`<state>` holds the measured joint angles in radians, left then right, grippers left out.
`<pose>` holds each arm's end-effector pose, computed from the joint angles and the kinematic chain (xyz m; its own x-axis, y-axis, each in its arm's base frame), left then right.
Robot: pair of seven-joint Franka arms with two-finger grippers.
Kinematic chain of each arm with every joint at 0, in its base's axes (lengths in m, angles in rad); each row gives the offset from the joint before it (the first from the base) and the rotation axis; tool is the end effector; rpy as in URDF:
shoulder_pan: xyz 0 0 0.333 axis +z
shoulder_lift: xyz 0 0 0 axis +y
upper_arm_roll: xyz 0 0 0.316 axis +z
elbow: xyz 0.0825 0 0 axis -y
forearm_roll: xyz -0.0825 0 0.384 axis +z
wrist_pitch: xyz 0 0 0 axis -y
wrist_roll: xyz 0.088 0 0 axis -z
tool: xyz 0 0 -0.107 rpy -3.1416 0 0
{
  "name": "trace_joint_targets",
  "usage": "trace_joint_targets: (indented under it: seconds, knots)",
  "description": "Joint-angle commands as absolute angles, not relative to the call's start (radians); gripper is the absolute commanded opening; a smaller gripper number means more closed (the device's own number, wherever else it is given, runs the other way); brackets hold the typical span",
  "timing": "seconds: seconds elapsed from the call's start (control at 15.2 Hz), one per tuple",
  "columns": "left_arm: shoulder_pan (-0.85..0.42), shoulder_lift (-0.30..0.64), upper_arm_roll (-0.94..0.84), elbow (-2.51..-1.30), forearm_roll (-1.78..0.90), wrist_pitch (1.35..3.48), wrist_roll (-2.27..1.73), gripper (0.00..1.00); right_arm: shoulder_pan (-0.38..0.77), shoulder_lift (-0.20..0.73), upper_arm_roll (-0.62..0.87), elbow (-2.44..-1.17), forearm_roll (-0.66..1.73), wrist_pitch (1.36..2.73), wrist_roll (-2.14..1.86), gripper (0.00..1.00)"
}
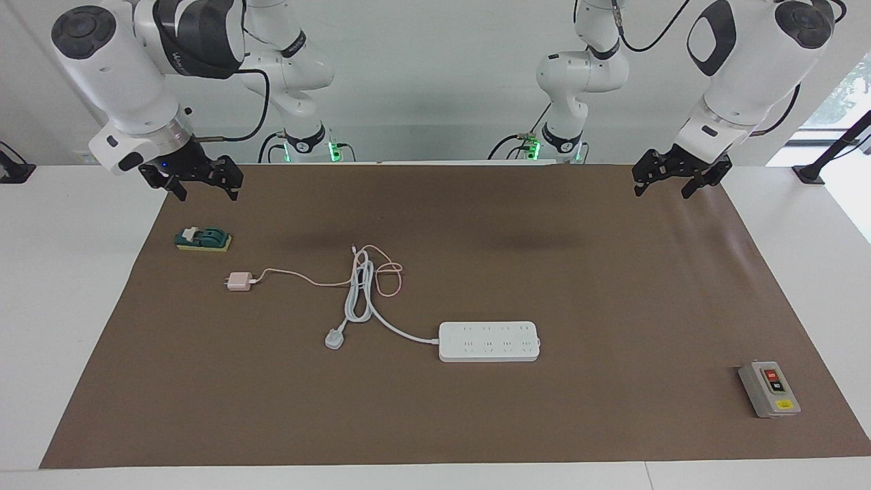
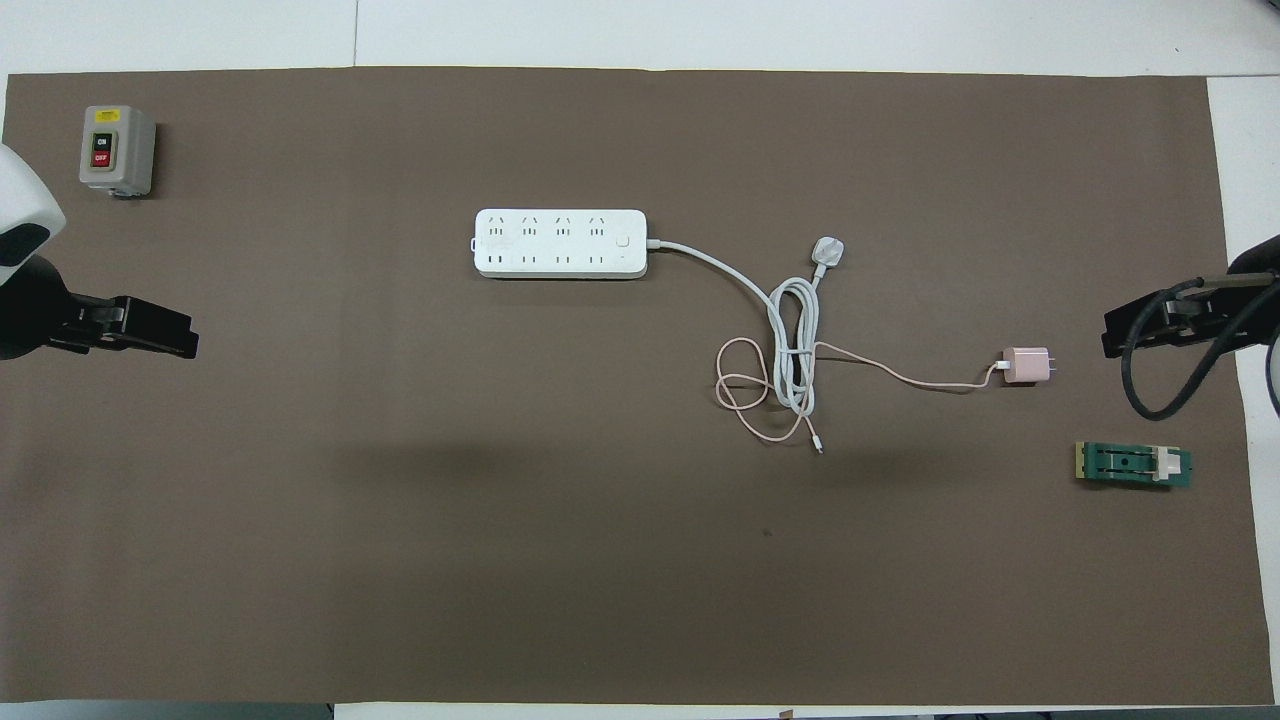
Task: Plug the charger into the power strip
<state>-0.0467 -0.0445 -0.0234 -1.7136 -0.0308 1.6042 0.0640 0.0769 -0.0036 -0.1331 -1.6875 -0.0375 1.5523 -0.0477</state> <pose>0.5379 -0.0412 0.5843 0.9892 -0.1324 -0.0629 -0.1305 -0.9909 0.0337 0.5443 -0.0348 0.5704 0.9911 -0.0087 -0.1328 -0.0047 -0.9995 0.0305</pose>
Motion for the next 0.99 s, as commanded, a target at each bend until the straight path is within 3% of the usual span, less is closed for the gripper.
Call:
trace_joint_targets:
  seconds: [0.0,0.33,0.92]
  knots:
    - [-0.046,-0.066,-0.018,-1.736,-0.038,1.621,0.072,1.0,0.072,0.002,-0.138,-1.678,-0.031,1.557,-0.037,1.0]
    - [-0.046,-0.066,-0.018,-1.736,-0.038,1.621,0.072,1.0,0.071,0.003,-0.14,-1.677,-0.023,1.562,-0.012,1.0]
    - [-0.043,-0.081,-0.018,-1.761,-0.037,1.623,0.068,1.0,0.042,0.014,-0.141,-1.68,0.109,1.595,0.625,1.0]
